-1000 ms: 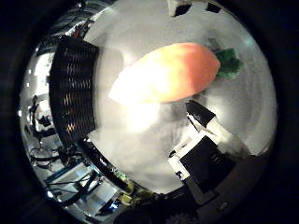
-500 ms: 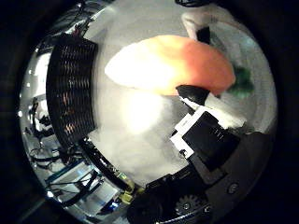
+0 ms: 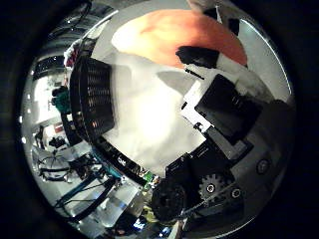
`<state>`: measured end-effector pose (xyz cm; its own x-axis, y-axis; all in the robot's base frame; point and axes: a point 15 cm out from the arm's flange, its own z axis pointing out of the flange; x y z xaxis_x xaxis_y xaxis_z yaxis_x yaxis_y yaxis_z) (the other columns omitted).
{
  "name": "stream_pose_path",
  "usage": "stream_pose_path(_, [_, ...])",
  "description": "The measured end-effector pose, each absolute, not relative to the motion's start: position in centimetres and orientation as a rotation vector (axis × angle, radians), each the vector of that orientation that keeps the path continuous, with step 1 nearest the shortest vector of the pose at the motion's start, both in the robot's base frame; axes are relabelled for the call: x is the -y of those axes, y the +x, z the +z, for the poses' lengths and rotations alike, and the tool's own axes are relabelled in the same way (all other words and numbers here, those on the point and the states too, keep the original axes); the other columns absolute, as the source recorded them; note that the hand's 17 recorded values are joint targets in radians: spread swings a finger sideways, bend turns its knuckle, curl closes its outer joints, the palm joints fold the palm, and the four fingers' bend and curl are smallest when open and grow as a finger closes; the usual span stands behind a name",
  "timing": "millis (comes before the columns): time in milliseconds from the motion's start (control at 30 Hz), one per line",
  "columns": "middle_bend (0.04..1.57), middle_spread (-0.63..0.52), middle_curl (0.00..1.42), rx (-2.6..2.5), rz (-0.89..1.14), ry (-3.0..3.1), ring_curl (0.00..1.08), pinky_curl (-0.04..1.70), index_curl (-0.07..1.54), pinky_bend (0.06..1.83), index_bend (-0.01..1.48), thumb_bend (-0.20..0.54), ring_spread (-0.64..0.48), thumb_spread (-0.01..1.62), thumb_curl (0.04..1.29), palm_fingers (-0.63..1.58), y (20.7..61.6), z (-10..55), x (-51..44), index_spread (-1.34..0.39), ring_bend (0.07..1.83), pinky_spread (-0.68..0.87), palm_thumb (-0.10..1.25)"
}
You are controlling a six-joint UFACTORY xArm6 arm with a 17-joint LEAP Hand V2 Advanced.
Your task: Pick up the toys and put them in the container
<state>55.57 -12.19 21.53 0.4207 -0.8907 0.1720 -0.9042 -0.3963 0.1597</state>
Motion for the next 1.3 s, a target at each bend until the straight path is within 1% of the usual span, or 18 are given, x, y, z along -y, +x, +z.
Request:
stream_pose_path(133, [0.69, -0.40, 0.59, 1.593, 0.097, 2.488, 0.42, 0.37, 0.50, 0.97, 0.40, -0.012, -0.37, 1.07, 0.35, 1.11, 55.0, 24.9, 10.7, -0.51, 0.94, -0.57, 1.08])
stream_pose_path(300, [0.70, -0.39, 0.65, 1.528, 0.059, 2.567, 0.47, 0.40, 0.56, 1.01, 0.40, -0.011, -0.36, 1.09, 0.34, 1.07, 52.9, 29.1, 4.9, -0.51, 0.96, -0.58, 1.10])
stream_pose_path(433, [0.69, -0.39, 0.66, 1.436, 0.004, 2.658, 0.49, 0.41, 0.58, 1.01, 0.40, -0.012, -0.36, 1.09, 0.34, 1.07, 50.9, 31.4, -1.5, -0.51, 0.96, -0.58, 1.10])
stream_pose_path(667, [0.68, -0.39, 0.70, 1.291, -0.126, 2.823, 0.51, 0.42, 0.63, 1.01, 0.37, -0.011, -0.36, 1.10, 0.34, 1.06, 48.2, 31.7, -12.6, -0.52, 0.95, -0.57, 1.10])
stream_pose_path(933, [0.66, -0.39, 0.74, 1.175, -0.265, 2.929, 0.53, 0.43, 0.68, 1.00, 0.33, -0.011, -0.36, 1.10, 0.35, 1.06, 44.5, 31.2, -22.5, -0.53, 0.93, -0.57, 1.11])
stream_pose_path(967, [0.66, -0.39, 0.75, 1.150, -0.277, 2.942, 0.53, 0.42, 0.69, 0.98, 0.32, -0.011, -0.36, 1.10, 0.35, 1.05, 43.9, 31.2, -23.8, -0.53, 0.93, -0.58, 1.11])
stream_pose_path(1000, [0.65, -0.39, 0.75, 1.128, -0.287, 2.954, 0.54, 0.43, 0.68, 0.98, 0.26, -0.007, -0.37, 1.11, 0.35, 0.94, 43.3, 31.2, -24.9, -0.53, 0.93, -0.58, 1.11])
stream_pose_path(1033, [0.62, -0.39, 0.74, 1.109, -0.298, 2.965, 0.54, 0.42, 0.67, 0.93, 0.20, -0.010, -0.37, 1.11, 0.35, 0.65, 42.8, 31.3, -25.8, -0.53, 0.91, -0.52, 1.12])
stream_pose_path(1067, [0.54, -0.36, 0.71, 1.095, -0.311, 2.974, 0.53, 0.42, 0.66, 0.89, 0.20, -0.010, -0.34, 1.11, 0.36, 0.38, 42.3, 31.3, -26.6, -0.54, 0.83, -0.42, 1.12])
stream_pose_path(1100, [0.51, -0.34, 0.69, 1.088, -0.321, 2.975, 0.51, 0.42, 0.64, 0.88, 0.22, -0.010, -0.31, 1.11, 0.36, 0.34, 42.1, 31.3, -26.8, -0.56, 0.78, -0.33, 1.12])
stream_pose_path(1133, [0.38, -0.27, 0.63, 1.081, -0.334, 2.971, 0.46, 0.42, 0.62, 0.88, 0.26, -0.009, -0.19, 1.10, 0.37, 0.11, 41.7, 31.2, -26.9, -0.57, 0.60, -0.14, 1.12])
stream_pose_path(1167, [0.32, -0.22, 0.59, 1.065, -0.349, 2.965, 0.41, 0.39, 0.60, 0.86, 0.26, -0.008, -0.11, 1.10, 0.38, 0.01, 41.2, 31.0, -27.2, -0.57, 0.49, -0.03, 1.13])
stream_pose_path(1200, [0.27, -0.17, 0.55, 1.049, -0.360, 2.962, 0.36, 0.36, 0.56, 0.84, 0.26, -0.011, -0.01, 1.09, 0.39, 0.00, 40.8, 30.9, -27.4, -0.58, 0.42, 0.12, 1.13])
stream_pose_path(1267, [0.20, -0.12, 0.50, 1.027, -0.368, 2.962, 0.33, 0.34, 0.52, 0.81, 0.22, -0.012, 0.06, 1.08, 0.39, -0.04, 40.4, 30.8, -27.8, -0.57, 0.38, 0.23, 1.13])
stream_pose_path(1300, [0.17, -0.09, 0.47, 1.027, -0.369, 2.961, 0.31, 0.32, 0.49, 0.79, 0.20, -0.013, 0.10, 1.07, 0.40, -0.02, 40.4, 30.8, -27.7, -0.56, 0.36, 0.30, 1.13])
